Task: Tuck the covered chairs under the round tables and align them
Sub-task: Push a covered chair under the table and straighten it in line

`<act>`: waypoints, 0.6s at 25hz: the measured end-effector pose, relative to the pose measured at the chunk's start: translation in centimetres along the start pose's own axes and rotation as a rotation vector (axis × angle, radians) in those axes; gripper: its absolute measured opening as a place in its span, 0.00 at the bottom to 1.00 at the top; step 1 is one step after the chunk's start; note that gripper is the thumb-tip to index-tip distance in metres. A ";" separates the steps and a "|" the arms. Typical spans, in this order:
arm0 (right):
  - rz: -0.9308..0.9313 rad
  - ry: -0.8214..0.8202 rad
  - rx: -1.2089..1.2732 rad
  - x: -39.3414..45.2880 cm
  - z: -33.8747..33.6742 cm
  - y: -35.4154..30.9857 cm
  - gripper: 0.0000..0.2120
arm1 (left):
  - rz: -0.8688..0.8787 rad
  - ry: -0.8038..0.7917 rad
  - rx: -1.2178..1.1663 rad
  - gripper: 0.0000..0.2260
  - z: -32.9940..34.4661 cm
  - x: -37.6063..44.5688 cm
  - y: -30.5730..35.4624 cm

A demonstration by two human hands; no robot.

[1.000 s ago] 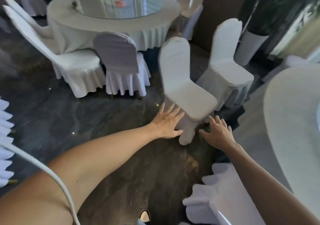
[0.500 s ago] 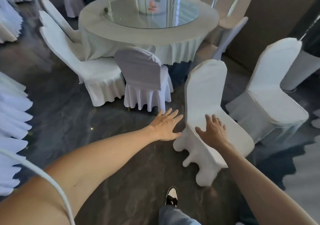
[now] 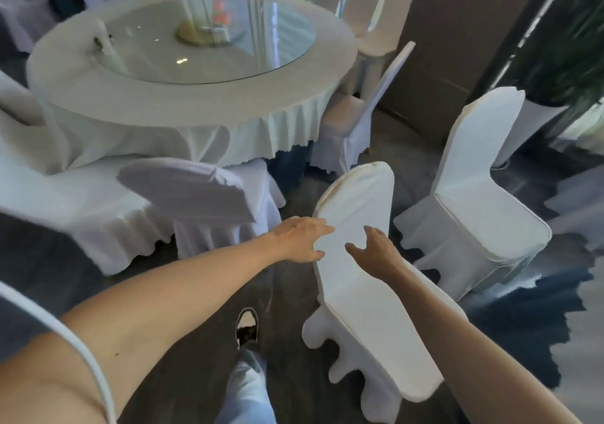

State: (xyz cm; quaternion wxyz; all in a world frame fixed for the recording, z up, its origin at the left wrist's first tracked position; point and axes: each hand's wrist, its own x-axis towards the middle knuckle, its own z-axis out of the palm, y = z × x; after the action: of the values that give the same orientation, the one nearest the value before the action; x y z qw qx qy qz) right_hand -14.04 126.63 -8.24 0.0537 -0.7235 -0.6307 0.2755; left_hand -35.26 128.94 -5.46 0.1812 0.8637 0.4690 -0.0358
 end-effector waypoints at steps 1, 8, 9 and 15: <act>0.027 -0.009 0.018 2.0 -0.3 -0.2 0.35 | 0.044 -0.006 0.033 0.29 -0.8 2.6 -1.5; 0.333 -0.004 0.246 13.9 -1.0 -3.5 0.43 | 0.469 -0.077 0.321 0.34 -6.6 21.2 -10.1; 0.380 -0.008 0.283 14.7 -0.9 -4.1 0.45 | 0.512 -0.115 0.356 0.36 -7.2 22.9 -10.5; 0.547 0.038 0.520 18.1 1.4 -7.1 0.45 | 0.792 -0.262 0.526 0.40 -7.0 32.4 -10.8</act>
State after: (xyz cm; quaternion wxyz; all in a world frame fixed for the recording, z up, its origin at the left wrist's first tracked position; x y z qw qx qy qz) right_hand -20.01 144.77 -12.35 0.1717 -0.8325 -0.3219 0.4171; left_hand -26.84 162.51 -9.44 0.0142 0.9803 0.0530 -0.1896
